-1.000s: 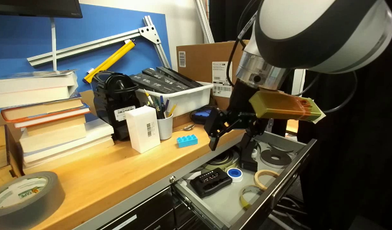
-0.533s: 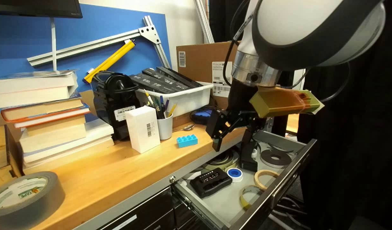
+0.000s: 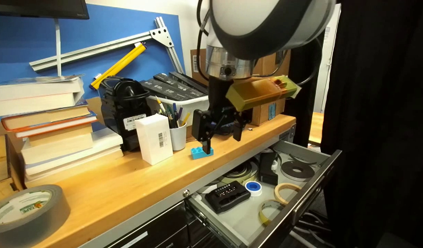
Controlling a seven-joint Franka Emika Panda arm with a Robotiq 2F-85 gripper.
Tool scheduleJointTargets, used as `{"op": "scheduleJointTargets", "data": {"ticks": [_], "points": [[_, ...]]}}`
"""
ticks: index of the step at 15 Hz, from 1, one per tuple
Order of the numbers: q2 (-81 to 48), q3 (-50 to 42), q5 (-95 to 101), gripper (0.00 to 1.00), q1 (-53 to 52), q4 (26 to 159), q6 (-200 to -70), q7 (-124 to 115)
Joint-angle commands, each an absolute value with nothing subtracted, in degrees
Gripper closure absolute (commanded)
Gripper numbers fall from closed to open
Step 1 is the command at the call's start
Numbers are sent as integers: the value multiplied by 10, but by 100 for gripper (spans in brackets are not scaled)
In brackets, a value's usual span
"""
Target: Put the blue object in the drawer and close it
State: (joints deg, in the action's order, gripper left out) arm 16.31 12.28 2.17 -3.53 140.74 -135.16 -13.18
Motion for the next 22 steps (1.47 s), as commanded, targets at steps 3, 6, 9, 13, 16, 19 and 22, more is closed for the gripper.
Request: {"op": "scheduleJointTargets", "data": {"ticks": [3,6,9,13,16,19,22], "points": [[32,121,97,0,-38,1303,-1352,-165],[-17,107,123,0,-44,1267,-1358,-172],[-53,94,121,0,-51,1237,-1361,-168],[-88,78,122,0,-60,1209,-1378,-179],[-105,65,128,0,-68,1197,-1389,-195],[-106,54,130,27,-77,1197,-1391,-209],[-84,53,116,51,-79,1214,-1382,-207]]}}
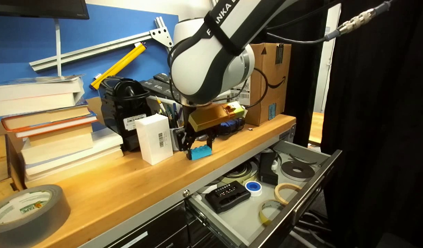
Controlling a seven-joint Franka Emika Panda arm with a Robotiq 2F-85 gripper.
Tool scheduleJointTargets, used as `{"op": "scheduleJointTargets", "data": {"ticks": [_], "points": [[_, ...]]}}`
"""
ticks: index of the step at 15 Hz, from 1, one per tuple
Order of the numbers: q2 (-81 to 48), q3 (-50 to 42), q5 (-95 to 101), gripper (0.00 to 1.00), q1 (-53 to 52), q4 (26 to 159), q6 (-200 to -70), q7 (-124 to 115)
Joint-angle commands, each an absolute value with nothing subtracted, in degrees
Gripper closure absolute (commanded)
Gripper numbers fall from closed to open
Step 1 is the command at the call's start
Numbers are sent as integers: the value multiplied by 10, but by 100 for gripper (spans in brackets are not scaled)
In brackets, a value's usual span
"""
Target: Put the blue object in the drawer and close it
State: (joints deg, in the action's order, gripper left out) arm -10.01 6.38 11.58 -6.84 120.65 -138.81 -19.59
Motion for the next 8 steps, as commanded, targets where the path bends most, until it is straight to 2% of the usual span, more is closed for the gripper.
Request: {"op": "scheduleJointTargets", "data": {"ticks": [1,8], "points": [[-72,53,113,51,-77,1224,-1379,-205],[50,30,109,51,-45,1382,-1370,-153]]}}
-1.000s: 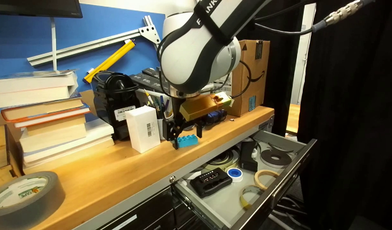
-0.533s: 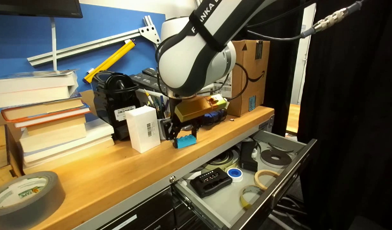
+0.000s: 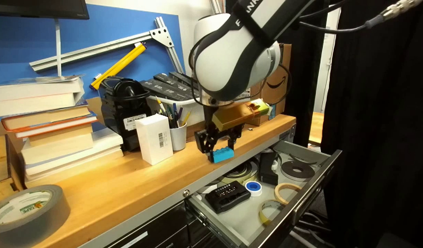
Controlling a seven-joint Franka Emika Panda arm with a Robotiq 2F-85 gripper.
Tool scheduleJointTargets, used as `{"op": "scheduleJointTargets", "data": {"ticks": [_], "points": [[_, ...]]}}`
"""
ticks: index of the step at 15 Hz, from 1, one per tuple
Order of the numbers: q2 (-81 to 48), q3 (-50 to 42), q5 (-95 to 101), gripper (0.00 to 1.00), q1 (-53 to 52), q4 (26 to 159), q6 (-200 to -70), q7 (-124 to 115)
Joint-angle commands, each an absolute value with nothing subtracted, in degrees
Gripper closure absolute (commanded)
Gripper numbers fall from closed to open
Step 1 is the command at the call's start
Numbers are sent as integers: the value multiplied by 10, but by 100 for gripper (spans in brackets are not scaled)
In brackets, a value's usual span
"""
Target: Put the blue object in the drawer and close it
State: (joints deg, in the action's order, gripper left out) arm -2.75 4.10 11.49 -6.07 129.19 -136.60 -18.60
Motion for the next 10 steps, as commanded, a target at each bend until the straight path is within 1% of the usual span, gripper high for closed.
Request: {"op": "scheduleJointTargets", "data": {"ticks": [1,5,10], "points": [[66,25,104,51,-38,1407,-1376,-139],[76,6,77,51,-14,1466,-1405,-89],[40,4,46,51,-9,1484,-1454,-71]]}}
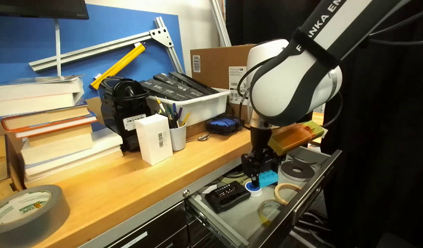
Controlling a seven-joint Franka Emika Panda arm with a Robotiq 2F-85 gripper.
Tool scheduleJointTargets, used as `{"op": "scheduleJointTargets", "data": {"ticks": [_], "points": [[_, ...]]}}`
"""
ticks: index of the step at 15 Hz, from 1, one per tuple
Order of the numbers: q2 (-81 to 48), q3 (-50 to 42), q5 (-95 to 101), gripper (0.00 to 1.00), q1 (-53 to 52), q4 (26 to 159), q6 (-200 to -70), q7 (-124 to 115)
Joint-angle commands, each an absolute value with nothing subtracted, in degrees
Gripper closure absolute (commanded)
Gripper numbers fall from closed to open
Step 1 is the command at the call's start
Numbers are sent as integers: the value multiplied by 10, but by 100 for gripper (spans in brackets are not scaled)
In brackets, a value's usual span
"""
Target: Put the blue object in the drawer and close it
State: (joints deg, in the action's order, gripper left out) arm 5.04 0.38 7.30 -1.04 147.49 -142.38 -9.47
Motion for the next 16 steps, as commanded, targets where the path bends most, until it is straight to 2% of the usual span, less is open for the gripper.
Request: {"op": "scheduleJointTargets", "data": {"ticks": [1,4,9,16], "points": [[35,4,39,7,-9,1485,-1460,-69],[40,1,31,0,-5,1490,-1458,-61],[100,-24,48,0,14,1517,-1362,61],[80,-55,123,0,51,1551,-1293,117]]}}
